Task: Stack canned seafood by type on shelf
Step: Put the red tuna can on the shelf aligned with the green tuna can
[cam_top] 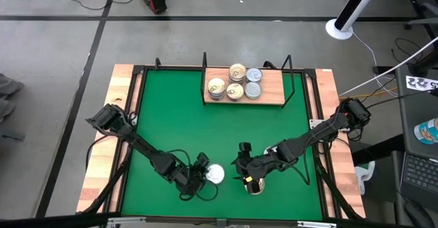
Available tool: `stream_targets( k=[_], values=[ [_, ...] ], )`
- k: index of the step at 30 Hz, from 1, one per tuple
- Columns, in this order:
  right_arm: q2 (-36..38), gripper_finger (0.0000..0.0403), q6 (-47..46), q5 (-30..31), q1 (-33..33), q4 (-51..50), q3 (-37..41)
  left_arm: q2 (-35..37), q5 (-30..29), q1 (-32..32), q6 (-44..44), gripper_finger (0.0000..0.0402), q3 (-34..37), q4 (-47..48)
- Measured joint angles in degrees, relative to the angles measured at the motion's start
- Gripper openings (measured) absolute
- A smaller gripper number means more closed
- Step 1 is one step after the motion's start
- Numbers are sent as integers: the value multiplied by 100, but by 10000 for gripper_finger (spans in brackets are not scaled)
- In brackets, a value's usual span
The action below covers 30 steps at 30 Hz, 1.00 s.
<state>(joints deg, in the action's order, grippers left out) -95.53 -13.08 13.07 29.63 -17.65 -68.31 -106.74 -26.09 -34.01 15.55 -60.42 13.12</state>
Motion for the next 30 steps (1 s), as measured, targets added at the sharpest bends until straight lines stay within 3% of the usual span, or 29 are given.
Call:
stream_targets(
  k=[6,17,30],
  values=[
    [0,253,2,1,-2,0,0,0,53,-1,312,107,0,-9],
    [0,253,7,294,-2,-2,0,15,182,20,455,24,0,-56],
    [-41,253,407,388,-2,34,0,15,227,181,226,1,0,-195]
  ],
)
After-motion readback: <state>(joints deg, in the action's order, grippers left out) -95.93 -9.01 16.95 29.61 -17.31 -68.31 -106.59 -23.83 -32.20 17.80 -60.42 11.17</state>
